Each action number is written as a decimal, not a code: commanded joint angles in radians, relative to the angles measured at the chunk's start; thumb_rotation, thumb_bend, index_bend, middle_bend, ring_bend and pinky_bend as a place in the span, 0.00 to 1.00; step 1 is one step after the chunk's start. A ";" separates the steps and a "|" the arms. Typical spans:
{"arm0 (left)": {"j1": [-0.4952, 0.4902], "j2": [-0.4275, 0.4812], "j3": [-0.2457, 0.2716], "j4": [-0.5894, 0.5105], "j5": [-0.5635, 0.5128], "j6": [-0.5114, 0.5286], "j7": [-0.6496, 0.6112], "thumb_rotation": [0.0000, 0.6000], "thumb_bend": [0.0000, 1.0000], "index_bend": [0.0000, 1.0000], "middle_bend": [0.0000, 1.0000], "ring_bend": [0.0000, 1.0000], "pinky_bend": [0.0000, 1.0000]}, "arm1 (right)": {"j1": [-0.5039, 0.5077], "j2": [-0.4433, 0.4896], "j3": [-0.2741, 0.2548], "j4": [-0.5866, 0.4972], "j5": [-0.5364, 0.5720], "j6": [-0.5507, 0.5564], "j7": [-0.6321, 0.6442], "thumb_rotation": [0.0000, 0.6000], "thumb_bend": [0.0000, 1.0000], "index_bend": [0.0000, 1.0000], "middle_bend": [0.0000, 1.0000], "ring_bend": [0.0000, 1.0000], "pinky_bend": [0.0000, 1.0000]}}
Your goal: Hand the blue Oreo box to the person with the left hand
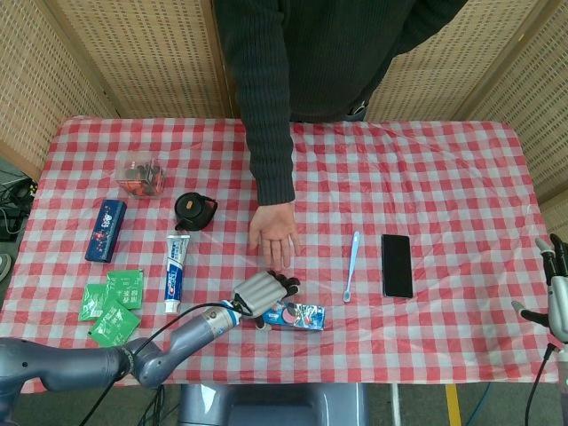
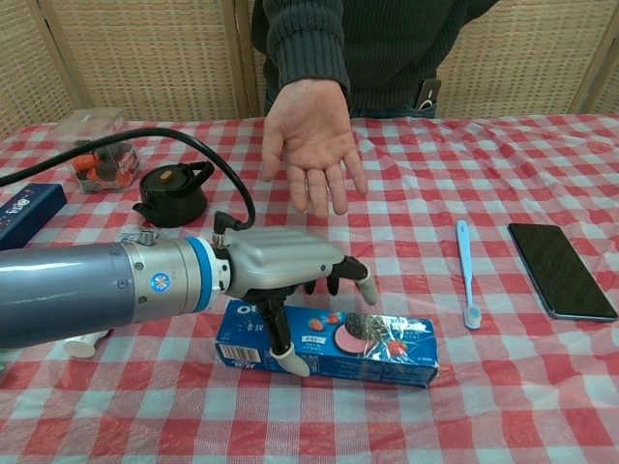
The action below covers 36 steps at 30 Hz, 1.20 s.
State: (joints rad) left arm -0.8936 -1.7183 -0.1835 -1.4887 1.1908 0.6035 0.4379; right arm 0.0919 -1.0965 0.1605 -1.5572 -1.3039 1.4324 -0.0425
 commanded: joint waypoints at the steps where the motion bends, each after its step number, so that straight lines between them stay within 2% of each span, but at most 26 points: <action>1: -0.011 -0.012 0.010 0.015 -0.004 0.016 -0.003 1.00 0.00 0.47 0.39 0.46 0.49 | 0.002 -0.001 0.001 0.001 0.001 -0.002 0.000 1.00 0.00 0.06 0.00 0.00 0.00; 4: 0.001 -0.021 0.014 0.014 0.034 0.089 -0.011 1.00 0.00 0.61 0.51 0.55 0.57 | 0.003 -0.002 0.001 0.001 0.001 -0.003 0.001 1.00 0.00 0.06 0.00 0.00 0.00; 6: 0.008 -0.007 0.021 -0.002 0.066 0.117 -0.032 1.00 0.01 0.64 0.53 0.57 0.58 | 0.003 -0.002 0.001 0.000 0.001 -0.003 0.001 1.00 0.00 0.06 0.00 0.00 0.00; 11: 0.019 0.036 0.035 -0.048 0.127 0.158 -0.064 1.00 0.02 0.65 0.54 0.58 0.58 | 0.002 0.000 0.001 -0.002 0.000 -0.003 0.003 1.00 0.00 0.06 0.00 0.00 0.00; 19: 0.067 0.210 0.075 -0.215 0.316 0.295 -0.176 1.00 0.02 0.66 0.54 0.58 0.58 | 0.003 0.002 -0.001 -0.012 -0.008 0.001 -0.005 1.00 0.00 0.06 0.00 0.00 0.00; 21: 0.082 0.265 0.065 -0.254 0.367 0.356 -0.210 1.00 0.02 0.66 0.54 0.58 0.58 | 0.003 0.001 -0.003 -0.015 -0.010 0.002 -0.011 1.00 0.00 0.06 0.00 0.00 0.00; 22: 0.096 0.298 0.025 -0.280 0.376 0.423 -0.219 1.00 0.03 0.66 0.54 0.58 0.58 | 0.004 0.000 -0.004 -0.019 -0.013 0.002 -0.014 1.00 0.00 0.06 0.00 0.00 0.00; 25: 0.116 0.334 -0.031 -0.323 0.324 0.482 -0.177 1.00 0.06 0.66 0.54 0.58 0.58 | 0.005 -0.001 -0.005 -0.024 -0.014 0.003 -0.021 1.00 0.00 0.06 0.00 0.00 0.00; 29: 0.114 0.309 -0.089 -0.344 0.203 0.507 -0.059 1.00 0.06 0.66 0.54 0.58 0.58 | 0.007 -0.003 -0.005 -0.026 -0.014 0.000 -0.024 1.00 0.00 0.06 0.00 0.00 0.00; 36: 0.060 0.234 -0.136 -0.320 0.009 0.494 0.145 1.00 0.06 0.66 0.54 0.58 0.58 | 0.006 -0.002 -0.001 -0.025 -0.006 0.000 -0.020 1.00 0.00 0.06 0.00 0.00 0.00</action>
State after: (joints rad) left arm -0.8047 -1.4415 -0.2923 -1.8211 1.2821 1.1066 0.5118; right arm 0.0988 -1.0992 0.1574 -1.5829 -1.3141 1.4324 -0.0661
